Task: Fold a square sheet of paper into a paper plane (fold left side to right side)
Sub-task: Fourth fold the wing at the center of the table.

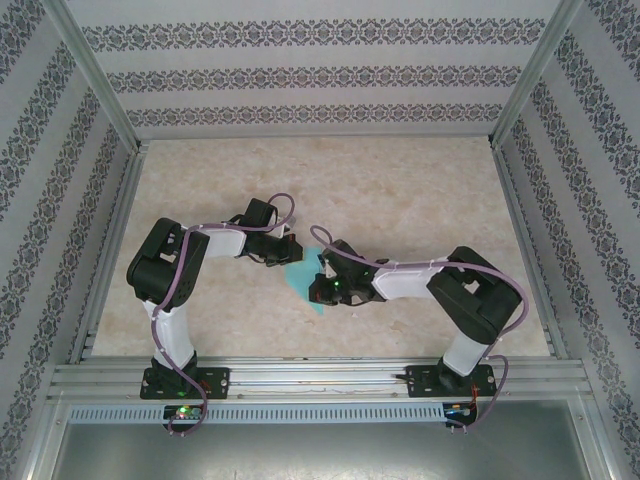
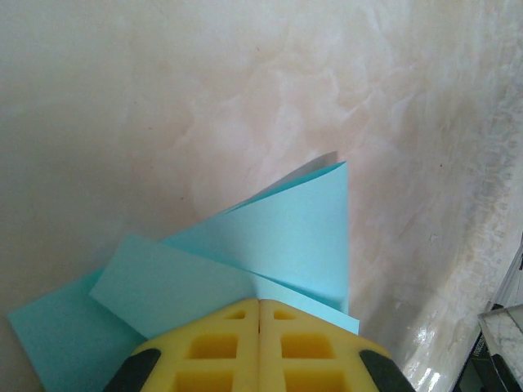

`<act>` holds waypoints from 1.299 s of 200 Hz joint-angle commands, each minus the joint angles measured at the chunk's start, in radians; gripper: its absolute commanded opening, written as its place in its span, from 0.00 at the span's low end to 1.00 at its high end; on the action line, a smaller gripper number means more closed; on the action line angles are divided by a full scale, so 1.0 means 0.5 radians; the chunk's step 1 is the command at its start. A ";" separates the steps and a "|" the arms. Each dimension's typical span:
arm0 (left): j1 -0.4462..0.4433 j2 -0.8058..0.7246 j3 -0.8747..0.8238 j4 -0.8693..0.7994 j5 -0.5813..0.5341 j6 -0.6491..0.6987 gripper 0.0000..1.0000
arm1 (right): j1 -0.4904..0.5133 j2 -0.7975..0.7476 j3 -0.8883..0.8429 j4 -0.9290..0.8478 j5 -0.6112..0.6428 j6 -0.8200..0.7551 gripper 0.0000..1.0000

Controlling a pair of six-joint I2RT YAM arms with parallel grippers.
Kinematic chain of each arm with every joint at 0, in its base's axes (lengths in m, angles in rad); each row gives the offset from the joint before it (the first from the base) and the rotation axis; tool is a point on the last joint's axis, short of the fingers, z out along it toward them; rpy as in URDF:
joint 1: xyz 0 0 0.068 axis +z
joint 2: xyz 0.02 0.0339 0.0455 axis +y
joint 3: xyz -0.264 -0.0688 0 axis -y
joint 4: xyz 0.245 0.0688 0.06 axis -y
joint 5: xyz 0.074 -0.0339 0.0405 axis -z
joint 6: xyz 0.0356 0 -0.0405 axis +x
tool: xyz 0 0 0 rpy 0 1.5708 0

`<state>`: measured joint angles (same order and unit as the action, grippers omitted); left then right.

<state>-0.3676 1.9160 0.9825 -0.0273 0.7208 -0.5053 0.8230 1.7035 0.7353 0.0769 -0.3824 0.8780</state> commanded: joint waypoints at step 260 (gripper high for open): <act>-0.022 0.054 -0.053 -0.016 -0.147 -0.057 0.00 | -0.399 -0.005 0.141 0.146 -0.226 -0.571 0.40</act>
<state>-0.3676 1.9160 0.9813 -0.0208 0.7277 -0.5320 0.6300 1.6627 0.7677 0.0792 -0.4667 0.6090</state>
